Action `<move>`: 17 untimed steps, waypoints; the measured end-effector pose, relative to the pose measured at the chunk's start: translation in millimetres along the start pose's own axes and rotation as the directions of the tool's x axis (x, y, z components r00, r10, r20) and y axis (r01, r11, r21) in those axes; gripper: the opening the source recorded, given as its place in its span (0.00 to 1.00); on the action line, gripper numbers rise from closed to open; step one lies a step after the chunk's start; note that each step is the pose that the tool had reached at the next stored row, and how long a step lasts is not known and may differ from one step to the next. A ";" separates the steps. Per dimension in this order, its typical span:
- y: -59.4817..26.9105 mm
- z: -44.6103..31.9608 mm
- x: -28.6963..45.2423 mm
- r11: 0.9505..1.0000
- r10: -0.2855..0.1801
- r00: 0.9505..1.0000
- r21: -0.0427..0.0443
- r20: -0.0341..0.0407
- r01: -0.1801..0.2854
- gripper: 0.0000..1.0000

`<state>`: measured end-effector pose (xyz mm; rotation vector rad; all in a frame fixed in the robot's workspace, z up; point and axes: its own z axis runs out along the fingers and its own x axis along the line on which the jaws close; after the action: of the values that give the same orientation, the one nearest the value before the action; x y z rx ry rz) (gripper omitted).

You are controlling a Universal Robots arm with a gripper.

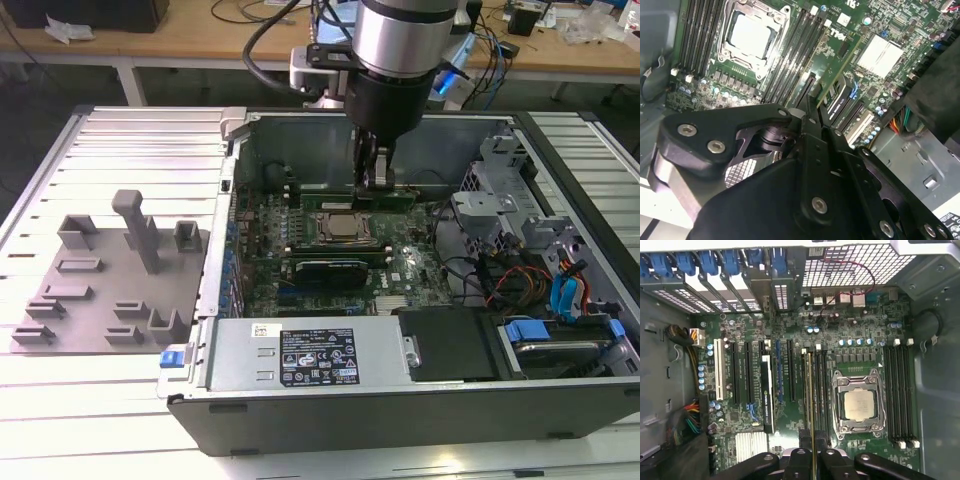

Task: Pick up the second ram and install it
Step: 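Insert the second ram into the second slot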

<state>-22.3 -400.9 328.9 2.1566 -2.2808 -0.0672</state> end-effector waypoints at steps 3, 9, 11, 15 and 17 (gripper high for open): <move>-0.1 2.6 0.1 1.000 0.000 1.000 0.000 0.000 0.000 0.11; -0.4 14.1 0.4 1.000 0.000 1.000 0.000 0.000 0.000 0.11; -0.6 18.3 0.5 1.000 0.000 1.000 0.000 0.000 0.000 0.11; -0.6 23.3 -1.0 1.000 0.000 1.000 0.000 0.000 0.000 0.11; -0.5 25.3 -3.4 1.000 0.000 1.000 0.000 0.002 0.000 0.11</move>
<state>-22.3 -396.7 303.7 2.1575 -2.2820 -0.0697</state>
